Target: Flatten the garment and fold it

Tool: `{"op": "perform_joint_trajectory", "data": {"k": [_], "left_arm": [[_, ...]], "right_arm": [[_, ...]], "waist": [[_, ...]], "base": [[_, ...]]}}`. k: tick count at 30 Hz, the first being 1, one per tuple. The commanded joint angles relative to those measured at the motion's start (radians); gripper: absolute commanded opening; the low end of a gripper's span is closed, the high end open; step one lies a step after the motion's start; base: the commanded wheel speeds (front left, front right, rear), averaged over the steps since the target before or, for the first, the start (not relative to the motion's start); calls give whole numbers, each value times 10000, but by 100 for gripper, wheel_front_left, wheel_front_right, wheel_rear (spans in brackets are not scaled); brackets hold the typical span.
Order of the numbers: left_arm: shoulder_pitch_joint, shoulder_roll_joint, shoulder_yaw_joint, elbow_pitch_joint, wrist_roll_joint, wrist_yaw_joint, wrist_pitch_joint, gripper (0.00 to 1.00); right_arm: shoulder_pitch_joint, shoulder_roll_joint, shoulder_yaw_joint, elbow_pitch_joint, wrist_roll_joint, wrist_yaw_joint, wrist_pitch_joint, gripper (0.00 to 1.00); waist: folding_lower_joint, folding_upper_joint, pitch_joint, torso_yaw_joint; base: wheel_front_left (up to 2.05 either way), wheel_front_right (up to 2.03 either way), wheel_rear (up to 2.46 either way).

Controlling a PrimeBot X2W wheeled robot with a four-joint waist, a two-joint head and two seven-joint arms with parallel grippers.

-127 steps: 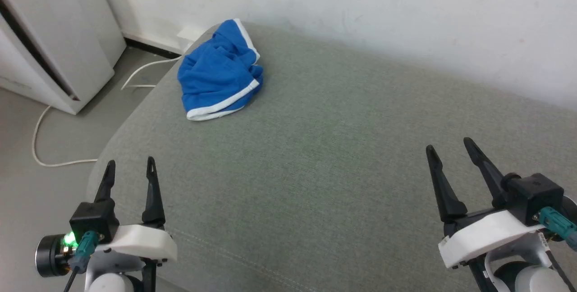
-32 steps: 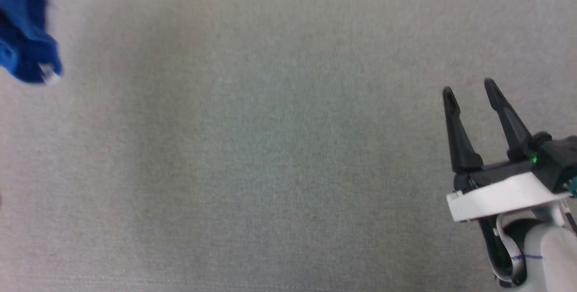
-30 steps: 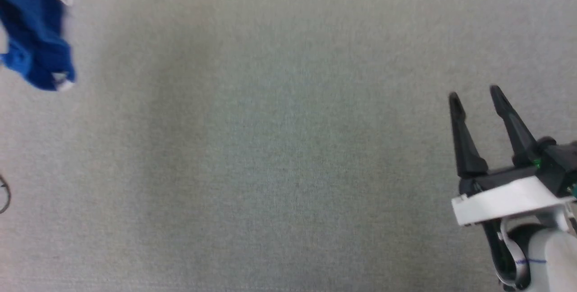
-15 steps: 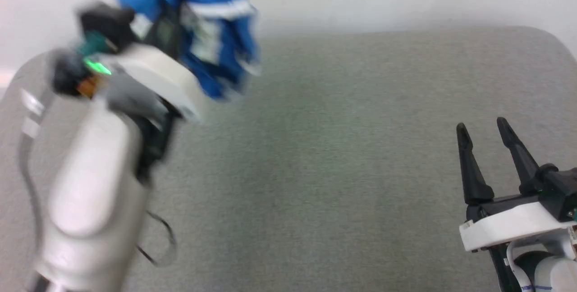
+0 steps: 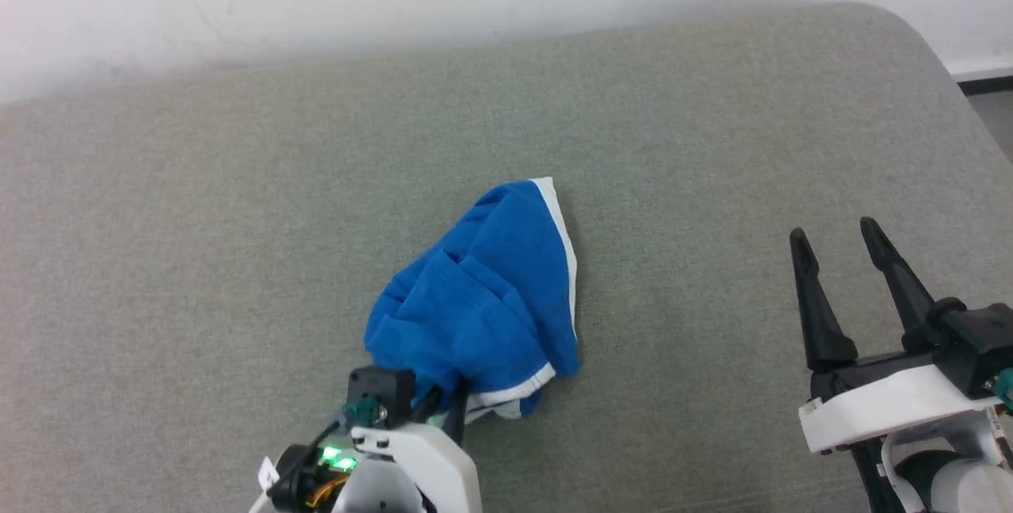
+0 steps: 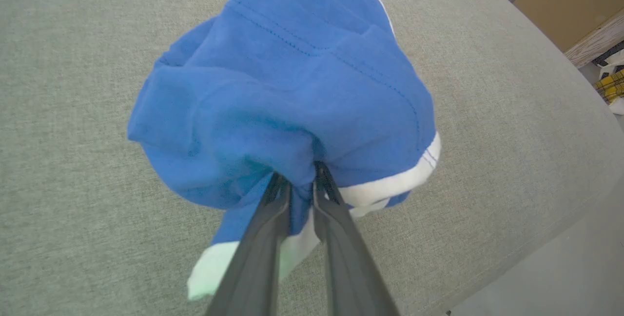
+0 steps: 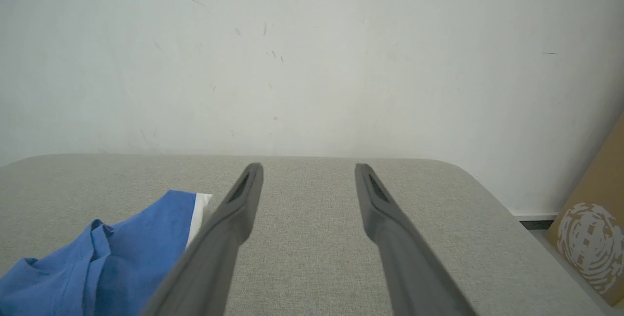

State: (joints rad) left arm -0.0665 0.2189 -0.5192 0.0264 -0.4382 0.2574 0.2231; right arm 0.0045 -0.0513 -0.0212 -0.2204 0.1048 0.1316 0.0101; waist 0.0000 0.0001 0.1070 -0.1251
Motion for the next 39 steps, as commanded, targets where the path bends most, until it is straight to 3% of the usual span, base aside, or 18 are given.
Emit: {"op": "perform_joint_trajectory", "data": {"k": [1, 10, 22, 27, 32, 39], "left_arm": [[11, 94, -17, -10, 49, -27, -147, 100], [-48, 569, 150, -1517, 473, -166, -1186, 100], [241, 1945, 1903, -3007, 869, 725, -1600, 100], [663, 2539, 2549, -3131, 812, 868, -1627, 100], [1190, 3039, 3111, -3152, 414, 762, -1559, 100], [1459, 3211, 3490, -3165, -130, 461, -1808, 100]], "right_arm": [[27, 11, 29, -38, -52, -9, 40, 100], [103, 11, 54, -27, -47, -9, 190, 100], [416, 11, 92, -79, 31, -9, 359, 100], [557, 11, 25, -73, 13, -9, 449, 100], [728, 11, -1, 30, -133, -9, 845, 100], [586, -3, 622, 255, -441, -9, 1978, 100]], "waist": [[0, -1, 33, 37], [0, -1, -494, 352], [0, -1, -955, 650], [0, -1, -1088, 725], [0, -1, -1174, 836], [0, -1, -1085, 1193]], "base": [[0, 0, 0], [0, 0, 0], [0, 0, 0], [0, 0, 0], [0, 0, 0], [0, 0, 0]]}}
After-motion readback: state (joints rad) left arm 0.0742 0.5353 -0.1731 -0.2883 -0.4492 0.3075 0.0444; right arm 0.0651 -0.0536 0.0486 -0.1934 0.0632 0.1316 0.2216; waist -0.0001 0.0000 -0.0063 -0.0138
